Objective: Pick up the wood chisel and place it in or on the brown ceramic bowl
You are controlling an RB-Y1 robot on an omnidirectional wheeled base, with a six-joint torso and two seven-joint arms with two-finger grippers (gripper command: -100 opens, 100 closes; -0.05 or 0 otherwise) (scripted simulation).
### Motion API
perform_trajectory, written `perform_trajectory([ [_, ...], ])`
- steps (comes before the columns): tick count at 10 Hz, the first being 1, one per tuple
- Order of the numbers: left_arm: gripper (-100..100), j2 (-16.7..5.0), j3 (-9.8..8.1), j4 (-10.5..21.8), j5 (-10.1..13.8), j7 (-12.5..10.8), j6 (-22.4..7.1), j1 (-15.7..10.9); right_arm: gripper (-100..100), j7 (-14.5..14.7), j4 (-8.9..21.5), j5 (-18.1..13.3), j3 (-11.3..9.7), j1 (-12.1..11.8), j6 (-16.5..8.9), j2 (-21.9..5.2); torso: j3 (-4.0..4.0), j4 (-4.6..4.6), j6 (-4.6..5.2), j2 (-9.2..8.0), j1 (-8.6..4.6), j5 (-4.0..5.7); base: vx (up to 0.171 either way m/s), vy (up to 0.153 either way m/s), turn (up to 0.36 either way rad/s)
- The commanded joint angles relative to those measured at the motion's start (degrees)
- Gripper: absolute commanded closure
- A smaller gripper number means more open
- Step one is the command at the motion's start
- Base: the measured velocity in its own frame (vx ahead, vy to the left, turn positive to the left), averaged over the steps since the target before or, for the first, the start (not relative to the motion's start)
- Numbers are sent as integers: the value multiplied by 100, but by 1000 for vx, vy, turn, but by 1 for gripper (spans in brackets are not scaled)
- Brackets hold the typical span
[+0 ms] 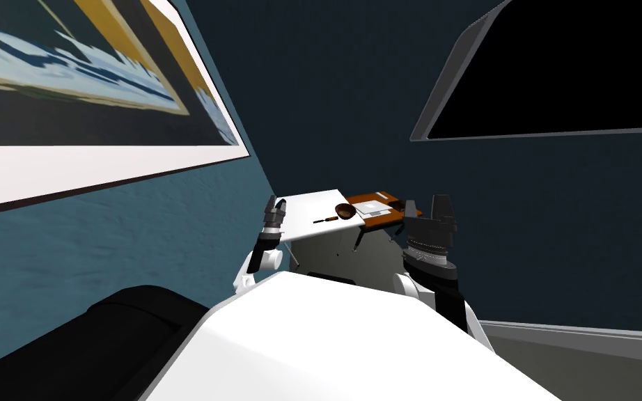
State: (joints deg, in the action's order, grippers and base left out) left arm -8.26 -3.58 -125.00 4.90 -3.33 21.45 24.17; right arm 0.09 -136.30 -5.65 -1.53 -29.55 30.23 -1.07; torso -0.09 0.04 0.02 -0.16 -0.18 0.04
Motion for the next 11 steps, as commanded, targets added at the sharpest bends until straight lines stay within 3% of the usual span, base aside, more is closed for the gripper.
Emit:
perform_trajectory([
  [1,-100,-175,-98,55,142,-135,-286,-169,0,0,0,0,0,0,0,0,0,0,0,0,0,0,-47,-73,-166],
  [6,-100,-392,-209,155,341,-304,-930,-416,0,0,0,0,0,0,0,0,3,-1,-1,5,-2,0,-28,-53,-79],
  [11,-100,-757,-392,340,700,-585,-1751,-787,0,0,0,0,0,-1,0,0,4,-2,-4,7,-5,2,-20,-69,-98],
])
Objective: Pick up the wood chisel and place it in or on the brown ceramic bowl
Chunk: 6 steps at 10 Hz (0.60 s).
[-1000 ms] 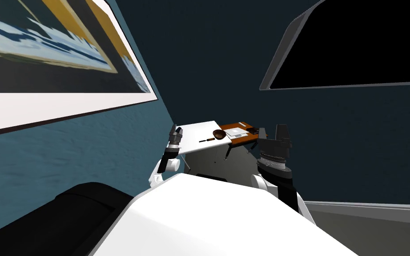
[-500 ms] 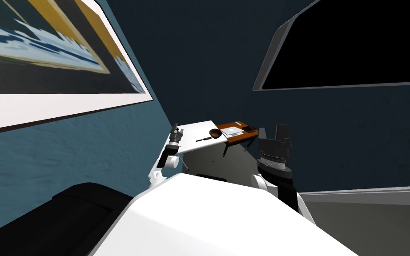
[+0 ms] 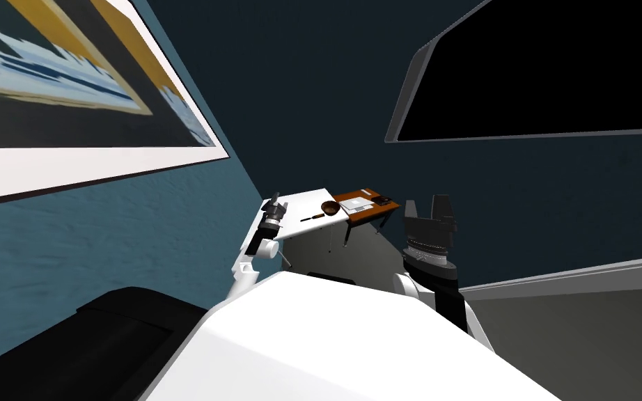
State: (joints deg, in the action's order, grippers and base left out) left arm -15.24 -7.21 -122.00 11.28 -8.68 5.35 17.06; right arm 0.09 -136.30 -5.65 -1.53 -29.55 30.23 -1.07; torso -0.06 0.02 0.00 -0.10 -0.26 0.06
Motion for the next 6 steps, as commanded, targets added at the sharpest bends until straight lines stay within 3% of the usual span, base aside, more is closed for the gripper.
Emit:
perform_trajectory([
  [1,-100,-59,-29,40,61,-51,-270,-76,0,0,0,0,0,0,0,0,0,0,0,0,0,0,-13,-62,-46],
  [6,-100,-470,-219,275,486,-352,-1116,-409,0,0,0,0,0,-1,0,0,2,-1,-3,5,5,-1,-4,-77,-85],
])
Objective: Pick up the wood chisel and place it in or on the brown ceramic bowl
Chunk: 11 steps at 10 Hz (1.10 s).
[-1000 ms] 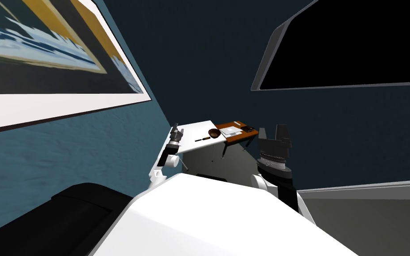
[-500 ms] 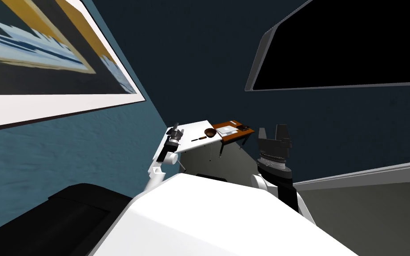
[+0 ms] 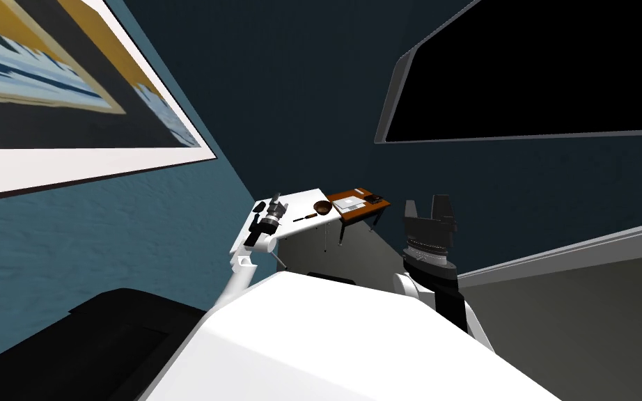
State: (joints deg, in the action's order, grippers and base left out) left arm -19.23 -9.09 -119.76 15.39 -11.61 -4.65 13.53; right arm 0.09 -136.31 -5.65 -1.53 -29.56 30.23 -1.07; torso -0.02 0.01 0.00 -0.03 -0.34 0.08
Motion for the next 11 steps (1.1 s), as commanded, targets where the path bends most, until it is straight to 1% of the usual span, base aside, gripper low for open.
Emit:
perform_trajectory([
  [1,-100,-71,-31,51,75,-59,-286,-56,0,0,0,0,0,0,0,0,0,0,0,0,0,0,4,-80,-39],
  [2,-100,-71,-31,51,75,-59,-349,-56,0,0,0,0,0,0,0,0,0,0,-3,1,7,0,5,-20,14],
  [3,-100,-217,-94,141,229,-161,-559,-152,0,0,0,0,1,-1,0,-1,0,0,-4,1,25,-5,7,-50,-91],
  [4,-100,-217,-94,141,229,-161,-720,-152,0,0,0,0,0,0,0,-1,2,-1,-1,3,20,-4,10,-54,-53],
  [5,-100,-368,-156,235,389,-263,-902,-240,0,0,0,0,1,-1,0,-1,2,-1,-3,3,19,-4,16,-85,-84],
  [6,-100,-368,-156,235,389,-263,-1087,-240,0,0,0,0,0,0,0,0,3,-1,-2,5,8,-2,11,-83,-35],
  [7,-100,-368,-156,235,389,-263,-1121,-240,0,0,0,0,0,-1,0,0,2,-1,-3,4,7,-1,6,-38,8],
  [8,-100,-520,-218,333,553,-364,-1332,-319,0,0,0,0,1,-1,0,-1,1,0,-4,1,20,-3,18,-61,-77],
  [9,-100,-520,-218,333,553,-364,-1476,-319,0,0,0,0,0,0,0,0,3,-1,-2,5,16,-3,24,-56,-43],
  [10,-100,-675,-278,434,720,-463,-1661,-387,0,0,0,0,1,-1,0,-1,4,-2,-4,7,17,-3,27,-72,-58],
  [11,-100,-675,-278,434,720,-463,-1853,-387,0,0,0,0,1,-1,0,0,5,-2,-2,9,12,-2,30,-74,-33],
])
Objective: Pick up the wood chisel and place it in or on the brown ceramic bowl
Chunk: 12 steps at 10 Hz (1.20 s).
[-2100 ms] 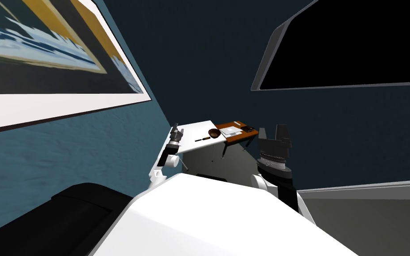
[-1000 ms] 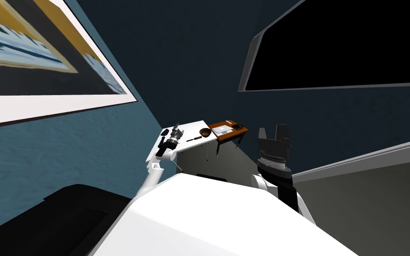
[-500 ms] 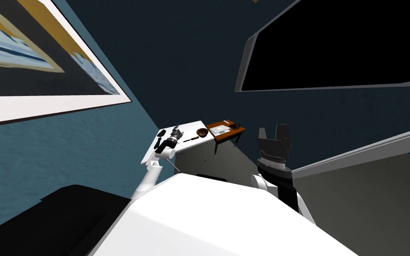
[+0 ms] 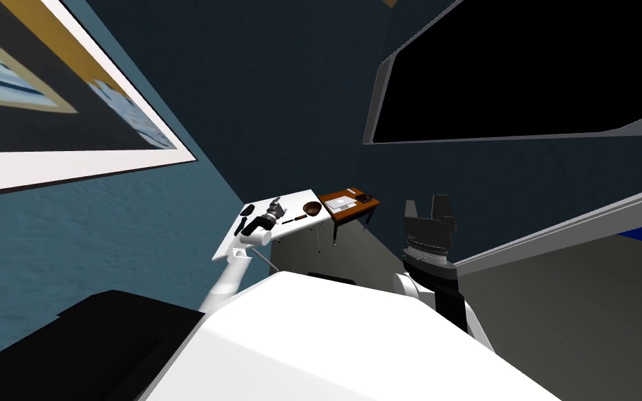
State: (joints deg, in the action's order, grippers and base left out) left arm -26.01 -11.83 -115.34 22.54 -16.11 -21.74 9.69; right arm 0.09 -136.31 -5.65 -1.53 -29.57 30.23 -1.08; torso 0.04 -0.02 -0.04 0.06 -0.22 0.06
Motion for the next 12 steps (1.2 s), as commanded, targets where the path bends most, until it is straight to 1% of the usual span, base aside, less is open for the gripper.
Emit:
perform_trajectory([
  [1,-100,4,-4,-8,6,-13,-205,-3,0,0,0,0,0,0,0,0,0,0,0,0,0,0,18,-36,6],
  [2,-100,-152,-62,95,175,-110,-407,-60,0,0,0,0,0,0,0,0,-2,1,-1,-4,10,-2,31,-67,-57],
  [3,-100,-152,-62,95,175,-110,-569,-60,0,0,0,0,0,0,0,0,0,0,1,0,3,-1,38,-63,-30],
  [4,-100,-152,-62,95,175,-110,-603,-60,0,0,0,0,0,0,0,0,1,0,-1,1,4,-1,20,-27,7],
  [5,-100,-309,-118,200,347,-205,-830,-106,0,0,0,0,0,0,0,0,-2,1,-1,-3,13,-3,37,-55,-49],
  [6,-100,-309,-118,200,347,-205,-992,-106,0,0,0,0,0,0,0,0,0,0,0,1,7,-2,38,-59,-21],
  [7,-100,-467,-172,305,519,-297,-1176,-141,0,0,0,0,0,0,0,0,1,0,0,2,6,-1,58,-87,-33],
  [8,-100,-467,-172,305,519,-297,-1386,-141,0,0,0,0,0,0,0,0,4,-1,0,8,-4,1,56,-72,-10],
  [9,-100,-625,-222,411,690,-386,-1577,-165,0,0,0,0,0,0,0,0,5,-2,0,9,0,0,73,-65,-31],
  [11,-100,-625,-222,411,690,-386,-1775,-165,0,0,0,0,0,0,0,0,6,-3,0,10,4,-1,38,-44,-1],
  [12,-100,-783,-271,516,860,-470,-1998,-179,0,0,0,0,0,0,0,0,0,0,-1,0,14,-2,40,-42,-19],
])
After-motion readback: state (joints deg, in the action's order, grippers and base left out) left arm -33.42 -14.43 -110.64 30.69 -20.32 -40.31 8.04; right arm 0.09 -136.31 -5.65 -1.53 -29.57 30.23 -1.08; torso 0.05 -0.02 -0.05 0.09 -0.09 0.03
